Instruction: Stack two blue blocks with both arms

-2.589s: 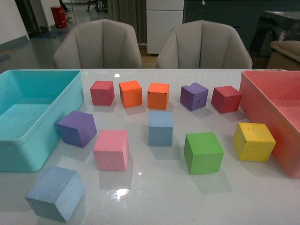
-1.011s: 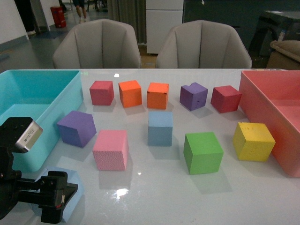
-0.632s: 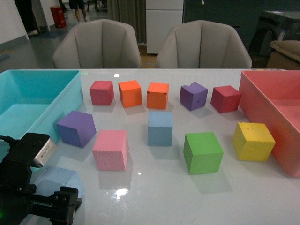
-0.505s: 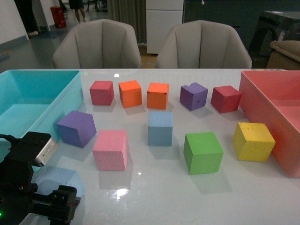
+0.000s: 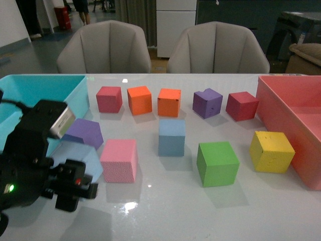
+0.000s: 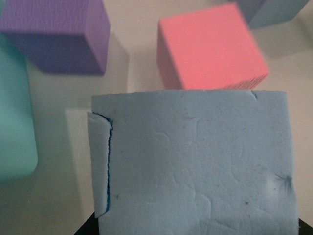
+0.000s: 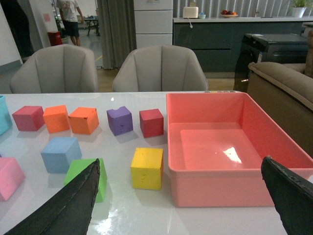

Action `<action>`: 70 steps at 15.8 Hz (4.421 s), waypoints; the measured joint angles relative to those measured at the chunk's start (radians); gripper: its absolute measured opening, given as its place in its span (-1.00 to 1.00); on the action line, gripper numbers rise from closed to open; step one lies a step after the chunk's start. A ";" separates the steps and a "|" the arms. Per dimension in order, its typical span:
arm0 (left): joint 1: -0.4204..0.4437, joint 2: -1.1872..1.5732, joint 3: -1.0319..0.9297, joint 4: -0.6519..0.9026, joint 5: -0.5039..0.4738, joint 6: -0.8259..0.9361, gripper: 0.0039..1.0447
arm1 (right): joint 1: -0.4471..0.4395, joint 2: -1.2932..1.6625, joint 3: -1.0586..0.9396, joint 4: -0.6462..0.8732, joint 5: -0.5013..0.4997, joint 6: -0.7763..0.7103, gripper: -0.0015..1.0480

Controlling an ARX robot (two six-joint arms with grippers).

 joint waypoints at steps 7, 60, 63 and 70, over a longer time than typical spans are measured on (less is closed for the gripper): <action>-0.164 0.143 0.463 -0.262 -0.056 -0.010 -0.16 | 0.000 0.000 0.000 0.000 0.000 0.000 0.87; 0.124 -0.802 -0.429 0.377 -0.175 -0.015 -0.97 | 0.000 0.000 0.000 0.000 0.000 0.000 0.87; 0.158 -0.918 -0.489 0.316 -0.138 -0.015 -0.97 | 0.000 0.000 0.000 0.000 0.000 0.000 0.87; 0.238 -1.143 -0.585 0.183 -0.054 -0.017 -0.97 | 0.000 0.000 0.000 0.000 0.000 0.000 0.87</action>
